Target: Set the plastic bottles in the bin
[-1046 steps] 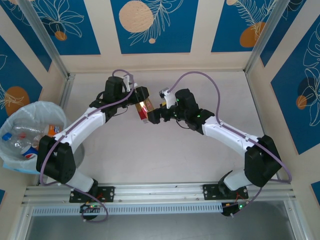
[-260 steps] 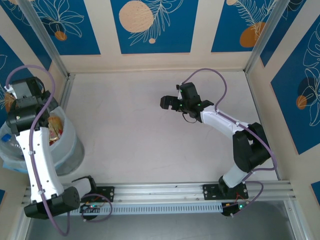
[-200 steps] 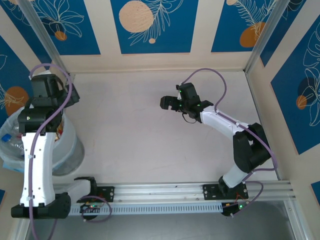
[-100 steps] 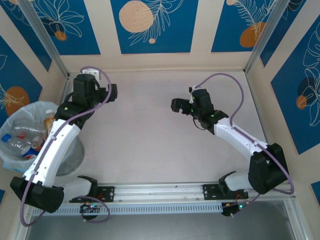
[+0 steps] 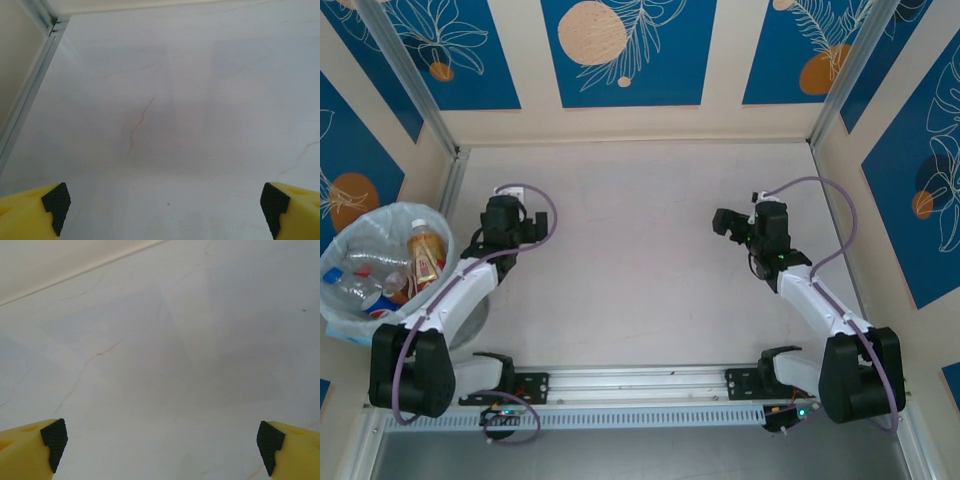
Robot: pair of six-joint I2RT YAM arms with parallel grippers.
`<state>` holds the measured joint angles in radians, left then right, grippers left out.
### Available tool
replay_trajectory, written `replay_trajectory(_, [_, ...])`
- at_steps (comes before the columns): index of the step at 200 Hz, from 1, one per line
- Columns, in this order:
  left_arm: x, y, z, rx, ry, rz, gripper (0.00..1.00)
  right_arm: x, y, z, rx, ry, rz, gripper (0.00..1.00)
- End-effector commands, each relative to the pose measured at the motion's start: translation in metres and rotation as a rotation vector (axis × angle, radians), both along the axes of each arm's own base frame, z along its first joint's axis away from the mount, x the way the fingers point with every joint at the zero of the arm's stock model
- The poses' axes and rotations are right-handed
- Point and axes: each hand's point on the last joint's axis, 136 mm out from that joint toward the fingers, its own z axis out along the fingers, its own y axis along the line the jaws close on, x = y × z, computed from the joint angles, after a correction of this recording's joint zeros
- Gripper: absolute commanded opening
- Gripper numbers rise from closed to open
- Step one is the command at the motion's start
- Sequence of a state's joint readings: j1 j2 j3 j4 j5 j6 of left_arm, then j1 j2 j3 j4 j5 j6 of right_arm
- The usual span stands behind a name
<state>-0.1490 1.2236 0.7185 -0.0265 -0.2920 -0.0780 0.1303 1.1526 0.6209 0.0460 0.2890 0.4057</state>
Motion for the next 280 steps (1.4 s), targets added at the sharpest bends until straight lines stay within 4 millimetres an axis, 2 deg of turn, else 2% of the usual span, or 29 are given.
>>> replay_trajectory(1, [0.013,0.004,-0.004,-0.036,-0.1,-0.022,0.99,0.003,-0.015,0.0,-0.037,-0.062,-0.004,1.0])
replay_trajectory(30, [0.015,0.0,-0.032,-0.034,-0.155,-0.107,0.99,0.003,-0.029,-0.006,-0.096,-0.095,-0.006,0.99])
replay_trajectory(82, [0.028,-0.017,-0.065,-0.054,-0.176,-0.221,0.99,-0.002,-0.036,-0.019,-0.163,-0.128,0.028,0.99])
replay_trajectory(108, [0.02,-0.016,-0.068,-0.051,-0.227,-0.224,0.99,-0.004,-0.033,-0.023,-0.143,-0.162,0.058,0.99])
replay_trajectory(121, [0.021,-0.001,-0.068,-0.045,-0.221,-0.131,0.99,-0.003,-0.031,-0.024,-0.146,-0.181,0.074,0.99])
replay_trajectory(131, [0.022,0.0,-0.068,-0.015,-0.23,-0.11,0.99,-0.002,-0.031,-0.023,-0.156,-0.203,0.081,1.0])
replay_trajectory(145, [0.018,0.016,-0.065,0.028,-0.248,0.011,0.99,0.002,-0.032,-0.023,-0.166,-0.239,0.079,0.99])
replay_trajectory(152, [0.017,0.018,-0.065,0.027,-0.24,0.027,0.99,0.006,-0.033,-0.023,-0.172,-0.256,0.073,0.99])
replay_trajectory(168, [0.018,0.018,-0.066,0.027,-0.237,0.025,0.99,0.015,-0.04,-0.025,-0.165,-0.284,0.029,1.0])
replay_trajectory(189, [0.018,0.018,-0.065,0.03,-0.245,0.025,0.99,0.025,-0.032,-0.039,-0.155,-0.275,0.076,1.0])
replay_trajectory(203, [0.018,0.017,-0.065,0.029,-0.244,0.021,0.99,0.023,-0.029,-0.048,-0.171,-0.294,0.079,1.0])
replay_trajectory(216, [0.017,0.017,-0.065,0.029,-0.244,0.02,0.99,0.022,-0.027,-0.046,-0.177,-0.334,0.086,0.99])
replay_trajectory(233, [0.018,0.015,-0.065,0.027,-0.242,0.006,0.99,0.026,-0.02,-0.051,-0.173,-0.29,0.135,0.99])
replay_trajectory(240, [0.018,0.013,-0.066,0.026,-0.238,-0.006,0.99,0.031,-0.022,-0.062,-0.163,-0.214,0.131,0.99])
replay_trajectory(253, [0.019,0.009,-0.066,0.023,-0.233,-0.027,0.99,0.038,-0.011,-0.054,-0.161,-0.227,0.193,0.99])
replay_trajectory(280, [0.021,0.002,-0.066,0.018,-0.227,-0.071,0.99,0.037,-0.012,-0.057,-0.158,-0.21,0.196,0.99])
